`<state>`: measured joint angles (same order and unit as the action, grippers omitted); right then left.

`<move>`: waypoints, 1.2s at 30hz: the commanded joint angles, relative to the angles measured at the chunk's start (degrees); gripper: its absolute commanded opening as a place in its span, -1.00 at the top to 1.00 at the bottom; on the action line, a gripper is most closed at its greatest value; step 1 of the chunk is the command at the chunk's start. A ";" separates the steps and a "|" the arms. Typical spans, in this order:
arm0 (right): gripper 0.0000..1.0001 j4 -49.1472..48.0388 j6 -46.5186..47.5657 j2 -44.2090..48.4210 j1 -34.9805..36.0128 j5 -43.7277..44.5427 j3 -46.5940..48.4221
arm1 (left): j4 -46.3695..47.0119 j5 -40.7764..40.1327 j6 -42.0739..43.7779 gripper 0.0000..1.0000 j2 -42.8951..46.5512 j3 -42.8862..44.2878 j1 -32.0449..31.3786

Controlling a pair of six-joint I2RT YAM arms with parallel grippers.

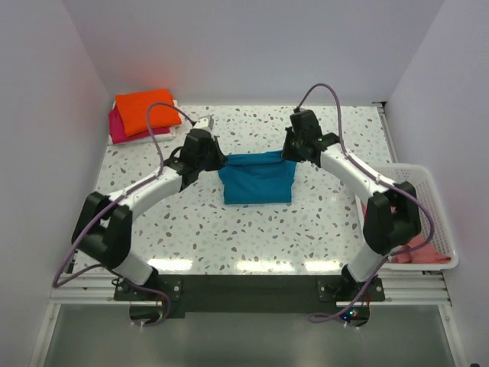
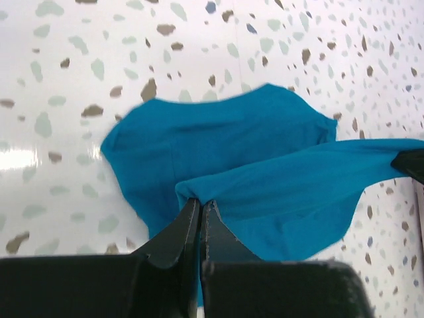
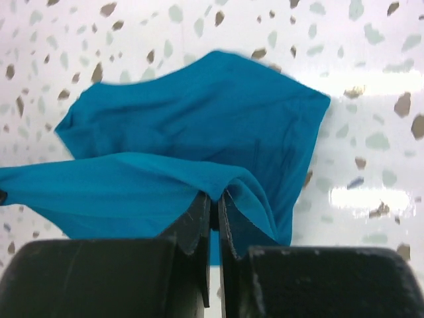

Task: Fold and stack the t-shirts
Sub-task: Fold the tshirt, then neatly place the folded tshirt to the corner

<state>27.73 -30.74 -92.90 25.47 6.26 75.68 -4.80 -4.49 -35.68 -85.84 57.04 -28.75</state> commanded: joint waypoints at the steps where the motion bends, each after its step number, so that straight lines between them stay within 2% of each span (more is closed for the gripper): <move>1: 0.90 -3.90 2.09 -7.27 -4.81 -3.53 6.13 | 8.13 3.25 2.11 1.00 -9.41 6.32 5.01; 3: 0.67 -2.86 2.26 -14.04 -7.00 -4.24 11.66 | 12.78 6.77 2.02 0.58 -16.70 10.01 7.21; 4: 0.46 -2.59 2.27 -15.80 -7.54 -4.59 13.34 | 12.80 7.47 2.02 0.34 -18.99 13.85 7.83; 5: 0.16 -1.63 2.35 -17.64 -7.89 -4.59 16.22 | 12.19 9.22 2.45 0.02 -21.10 15.89 8.27; 7: -0.10 0.47 2.70 -20.12 -8.86 -3.98 18.00 | 10.44 9.94 3.25 -0.15 -24.10 19.59 9.24; 8: -0.31 0.57 3.49 -19.95 -9.04 -3.37 18.10 | 9.81 8.81 3.51 -0.28 -23.15 19.78 9.50; 9: -0.39 0.75 3.76 -18.64 -9.04 -1.53 17.66 | 9.46 8.10 3.51 -0.33 -21.92 19.35 9.94; 13: -0.47 -0.21 4.29 -13.99 -8.69 -0.80 12.66 | 7.09 5.45 1.85 -0.57 -16.03 13.91 10.12; 19: -0.47 -2.49 4.46 -11.25 -5.52 -0.02 3.43 | 4.89 7.21 0.52 -0.69 -13.65 7.05 9.50; 23: -0.47 -3.91 4.29 -12.91 -5.26 -0.37 0.44 | 2.51 11.08 2.10 -0.74 -16.27 6.77 9.42; 31: -0.48 -4.79 4.90 -17.22 -5.08 -1.08 2.28 | 3.30 18.72 4.39 -0.79 -23.48 10.10 8.80; 36: -0.48 -5.14 4.73 -18.89 -5.00 -2.04 2.89 | 2.34 19.70 4.74 -0.79 -28.23 12.48 8.28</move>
<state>24.91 -26.87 -111.42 20.56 4.82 76.27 -1.80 12.38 -32.84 -111.13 67.53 -19.86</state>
